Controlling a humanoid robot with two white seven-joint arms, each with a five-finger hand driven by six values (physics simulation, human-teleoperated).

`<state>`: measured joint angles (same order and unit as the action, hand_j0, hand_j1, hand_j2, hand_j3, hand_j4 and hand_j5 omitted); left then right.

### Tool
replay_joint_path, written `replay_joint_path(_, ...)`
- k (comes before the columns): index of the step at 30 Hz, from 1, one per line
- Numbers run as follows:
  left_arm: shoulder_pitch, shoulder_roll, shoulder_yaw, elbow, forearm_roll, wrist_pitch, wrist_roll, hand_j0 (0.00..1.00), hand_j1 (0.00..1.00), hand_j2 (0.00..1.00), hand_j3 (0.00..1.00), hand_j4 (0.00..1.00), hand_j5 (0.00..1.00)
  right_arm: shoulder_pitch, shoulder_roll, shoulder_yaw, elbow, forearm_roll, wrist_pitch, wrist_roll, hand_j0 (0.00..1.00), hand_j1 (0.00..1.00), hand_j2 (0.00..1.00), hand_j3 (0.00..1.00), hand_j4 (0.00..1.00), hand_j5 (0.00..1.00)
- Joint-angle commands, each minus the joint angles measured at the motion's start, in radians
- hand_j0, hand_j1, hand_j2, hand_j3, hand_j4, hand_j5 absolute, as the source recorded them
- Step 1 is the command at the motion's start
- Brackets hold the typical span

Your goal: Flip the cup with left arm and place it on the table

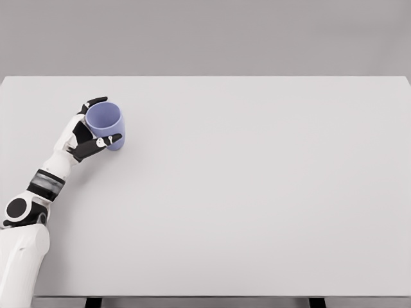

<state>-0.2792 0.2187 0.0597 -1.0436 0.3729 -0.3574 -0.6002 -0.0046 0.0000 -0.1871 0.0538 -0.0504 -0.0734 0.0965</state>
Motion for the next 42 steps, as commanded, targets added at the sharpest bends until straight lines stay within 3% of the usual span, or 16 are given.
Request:
replay_joint_path(1,0.000,0.001,-0.001,-0.001,0.004,0.000,0.000,0.58,0.58,0.58,0.58,0.58,0.58,0.000,0.000,0.000,0.000,0.000,0.000,0.000,1.00,1.00,1.00,1.00,1.00,1.00)
replay_joint_path(8,0.003,0.004,-0.004,-0.001,0.001,0.000,0.000,0.81,0.81,0.81,0.81,0.81,0.81,0.000,0.000,0.000,0.001,0.001,0.000,0.000,1.00,1.00,1.00,1.00,1.00,1.00)
replay_joint_path(20,0.005,0.005,-0.004,-0.004,0.001,-0.002,0.000,0.97,0.97,0.97,0.97,0.97,0.97,0.000,0.000,0.000,0.000,0.000,0.000,0.000,1.00,1.00,1.00,1.00,1.00,1.00)
replay_joint_path(42,0.012,0.016,0.002,-0.015,0.012,-0.012,0.000,1.00,1.00,1.00,1.00,1.00,1.00,0.000,0.000,0.000,0.000,0.000,0.000,0.000,1.00,1.00,1.00,1.00,1.00,1.00)
